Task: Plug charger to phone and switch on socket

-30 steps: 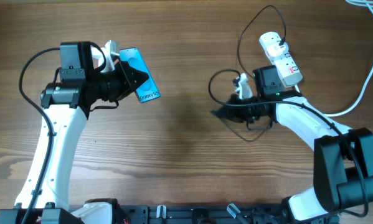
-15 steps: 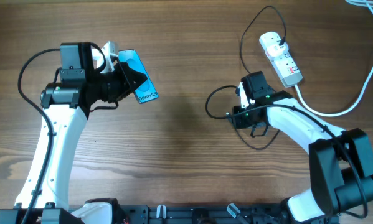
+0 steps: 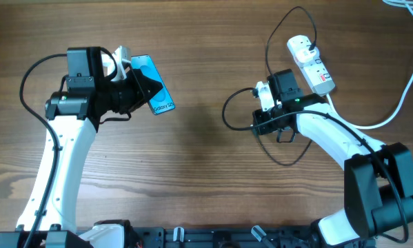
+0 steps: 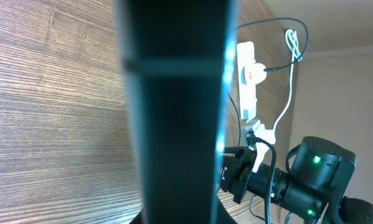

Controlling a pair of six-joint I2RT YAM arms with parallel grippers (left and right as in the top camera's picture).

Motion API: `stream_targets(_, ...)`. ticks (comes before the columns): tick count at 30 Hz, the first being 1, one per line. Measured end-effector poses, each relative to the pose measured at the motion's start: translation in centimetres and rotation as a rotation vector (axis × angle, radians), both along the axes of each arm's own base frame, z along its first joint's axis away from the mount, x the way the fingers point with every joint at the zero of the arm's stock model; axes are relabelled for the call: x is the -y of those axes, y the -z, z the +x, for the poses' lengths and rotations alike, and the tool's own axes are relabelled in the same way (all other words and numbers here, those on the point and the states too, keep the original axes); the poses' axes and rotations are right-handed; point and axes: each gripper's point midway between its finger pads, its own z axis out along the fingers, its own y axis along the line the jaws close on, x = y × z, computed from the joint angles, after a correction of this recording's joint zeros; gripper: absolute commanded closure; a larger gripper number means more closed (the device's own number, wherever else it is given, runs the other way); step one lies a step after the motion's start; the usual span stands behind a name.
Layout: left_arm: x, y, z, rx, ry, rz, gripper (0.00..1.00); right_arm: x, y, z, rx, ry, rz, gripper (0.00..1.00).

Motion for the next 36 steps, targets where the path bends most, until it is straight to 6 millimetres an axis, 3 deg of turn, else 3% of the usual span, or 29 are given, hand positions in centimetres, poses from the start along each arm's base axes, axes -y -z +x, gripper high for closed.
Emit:
stream_targets(6,0.0,0.0,0.0,0.0,0.0,0.0,0.96,-0.6,0.2,-1.5,-0.052,-0.055,0.034,0.69)
stream_targets(13,0.0,0.0,0.0,0.0,0.0,0.0,0.96,-0.2,2.3,-3.3,-0.072,-0.067,0.009,0.7)
stream_targets(18,0.0,0.0,0.0,0.0,0.0,0.0,0.96,-1.1,2.5,-2.5,0.032,-0.111,-0.034,0.78)
stream_targets(28,0.0,0.0,0.0,0.0,0.0,0.0,0.96,-0.3,2.7,-3.1,0.039,-0.119,-0.118,0.84)
stream_targets(31,0.0,0.0,0.0,0.0,0.0,0.0,0.96,0.0,2.7,-3.3,0.027,-0.113,-0.132,0.96)
stream_targets(36,0.0,0.0,0.0,0.001,0.0,0.0,0.96,-0.1,2.7,-3.1,0.032,-0.105,-0.12,0.94)
